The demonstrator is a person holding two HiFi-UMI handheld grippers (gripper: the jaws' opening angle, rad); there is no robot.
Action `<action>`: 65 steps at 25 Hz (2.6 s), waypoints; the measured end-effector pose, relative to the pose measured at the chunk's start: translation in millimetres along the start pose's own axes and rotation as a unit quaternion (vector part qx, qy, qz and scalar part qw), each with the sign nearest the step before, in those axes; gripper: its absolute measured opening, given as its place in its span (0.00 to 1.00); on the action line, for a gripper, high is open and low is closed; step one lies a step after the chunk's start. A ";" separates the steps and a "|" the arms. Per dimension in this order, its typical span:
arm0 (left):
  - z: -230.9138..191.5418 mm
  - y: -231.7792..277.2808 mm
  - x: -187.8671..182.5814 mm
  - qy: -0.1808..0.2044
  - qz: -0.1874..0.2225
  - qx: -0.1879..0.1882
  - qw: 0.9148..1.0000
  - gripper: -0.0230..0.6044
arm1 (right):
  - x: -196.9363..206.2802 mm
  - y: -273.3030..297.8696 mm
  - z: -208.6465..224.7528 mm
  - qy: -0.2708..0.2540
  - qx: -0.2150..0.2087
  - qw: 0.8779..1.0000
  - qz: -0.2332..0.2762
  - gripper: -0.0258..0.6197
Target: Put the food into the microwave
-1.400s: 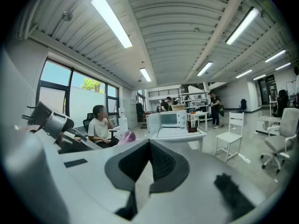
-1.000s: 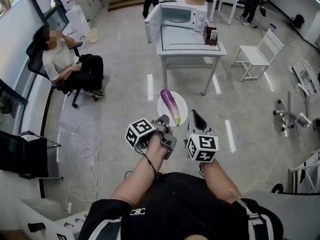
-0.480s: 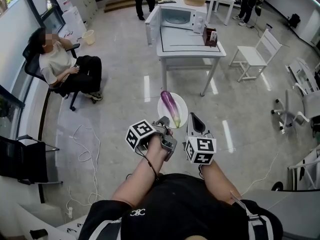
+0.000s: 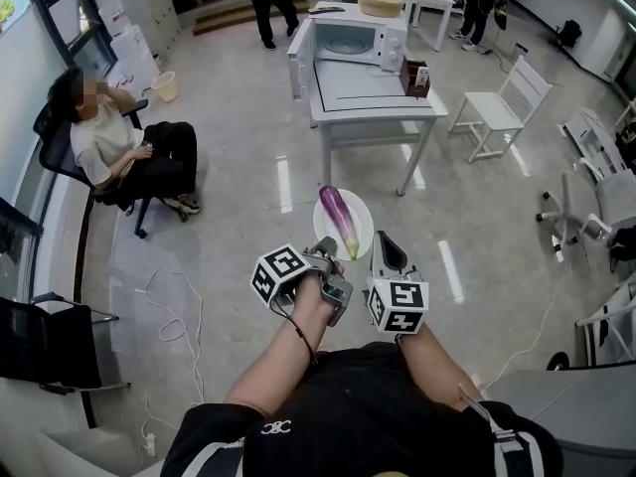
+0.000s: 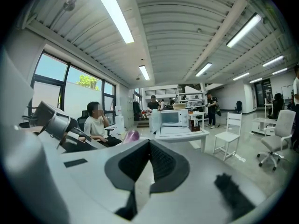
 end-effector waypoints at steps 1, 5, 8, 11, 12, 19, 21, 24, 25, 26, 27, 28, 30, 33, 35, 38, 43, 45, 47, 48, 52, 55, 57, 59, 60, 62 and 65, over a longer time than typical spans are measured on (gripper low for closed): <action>-0.9 0.1 -2.8 0.000 -0.003 0.000 1.000 0.07 | 0.7 0.7 -2.3 0.000 0.005 1.000 -0.001 0.05; -9.3 1.4 -11.2 -0.003 -0.015 -0.004 1.000 0.07 | 9.0 6.9 -9.9 -0.002 0.028 1.000 -0.013 0.05; -14.0 0.5 -15.1 -0.007 -0.023 -0.006 1.000 0.07 | 12.0 15.0 -12.5 0.001 0.040 0.999 -0.021 0.05; -13.1 3.3 -20.5 -0.008 -0.021 -0.002 1.000 0.07 | 8.4 25.5 -9.6 0.003 0.047 0.999 -0.018 0.05; -12.4 5.6 -23.9 -0.009 -0.019 -0.001 1.000 0.07 | 7.5 30.4 -8.4 0.003 0.049 0.999 -0.018 0.05; -3.2 37.2 -45.3 -0.016 -0.008 0.001 1.000 0.07 | 8.0 72.2 9.5 0.002 0.040 0.999 -0.017 0.05; 6.3 50.8 -52.5 -0.012 -0.006 0.002 1.000 0.07 | 1.4 86.6 22.7 0.011 0.041 0.999 -0.011 0.05; 24.1 75.1 -63.0 -0.005 -0.004 0.004 1.000 0.07 | -11.8 108.2 45.8 0.019 0.046 0.999 -0.001 0.05; 30.4 83.7 -66.0 -0.005 -0.005 0.004 1.000 0.07 | -15.9 115.5 53.2 0.020 0.047 0.999 0.001 0.05; 36.6 92.0 -68.3 -0.004 -0.005 0.004 1.000 0.07 | -19.6 122.3 60.3 0.020 0.047 0.999 0.002 0.05; 42.6 99.9 -69.9 -0.003 -0.005 0.005 1.000 0.07 | -22.8 128.5 67.0 0.020 0.046 0.999 0.003 0.05; 48.6 108.0 -71.5 -0.001 -0.005 0.006 1.000 0.07 | -26.0 134.8 73.7 0.020 0.045 0.999 0.005 0.05; 60.8 125.0 -75.0 0.003 -0.005 0.008 1.000 0.07 | -32.6 148.2 87.4 0.018 0.042 0.999 0.006 0.05; 76.0 151.5 -80.3 0.004 -0.005 0.006 1.000 0.07 | -40.9 168.5 109.8 0.013 0.036 0.999 0.006 0.05; 85.7 168.9 -84.3 0.003 -0.005 0.004 1.000 0.07 | -47.0 182.1 126.1 0.013 0.034 0.999 0.007 0.05; 103.0 195.2 -90.9 0.003 0.000 0.006 1.000 0.07 | -57.3 203.8 151.2 0.011 0.029 0.999 0.009 0.05; 128.4 239.7 -97.9 0.003 0.007 0.007 1.000 0.08 | -69.1 235.1 191.9 0.009 0.020 1.000 0.012 0.05; 133.8 255.6 -99.3 -0.001 0.011 0.005 1.000 0.07 | -70.0 242.4 205.2 0.005 0.016 1.000 0.012 0.05; 139.0 269.0 -100.6 -0.006 0.014 0.005 1.000 0.08 | -70.3 248.3 217.2 0.001 0.012 1.000 0.010 0.05; 141.9 274.9 -100.7 -0.008 0.015 0.006 1.000 0.08 | -70.5 251.2 223.6 0.000 0.010 1.000 0.008 0.05; 146.9 289.7 -96.6 -0.013 0.021 0.006 1.000 0.08 | -69.1 258.7 244.8 0.009 0.008 1.000 0.001 0.05; 143.6 293.8 -91.4 -0.018 0.021 -0.001 1.000 0.08 | -67.4 259.1 249.2 0.012 0.004 1.000 0.002 0.05; 143.3 297.2 -88.9 -0.018 0.019 0.001 1.000 0.08 | -66.0 259.3 249.5 0.004 0.002 1.000 0.007 0.05; 145.0 300.7 -87.3 -0.011 0.019 0.004 1.000 0.08 | -65.3 260.0 250.6 -0.003 -0.001 1.000 0.013 0.05; 146.8 302.7 -87.0 -0.008 0.020 0.005 1.000 0.08 | -66.0 260.9 252.2 -0.003 -0.002 1.000 0.014 0.05; 149.8 307.1 -86.8 -0.007 0.019 0.005 1.000 0.08 | -67.1 262.7 256.4 -0.001 -0.005 1.000 0.014 0.05; 152.5 315.7 -87.4 -0.007 0.018 0.003 1.000 0.08 | -67.1 266.8 265.4 0.002 -0.002 1.000 0.011 0.05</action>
Point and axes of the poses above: the fingertips, and each gripper's own axes: y forward along the fingers, z to its right, x out of its underside, the point moved 7 cm from there along -y, backward along the fingers, and after that the axes turned 7 degrees about -x, right-handed, at the moved point
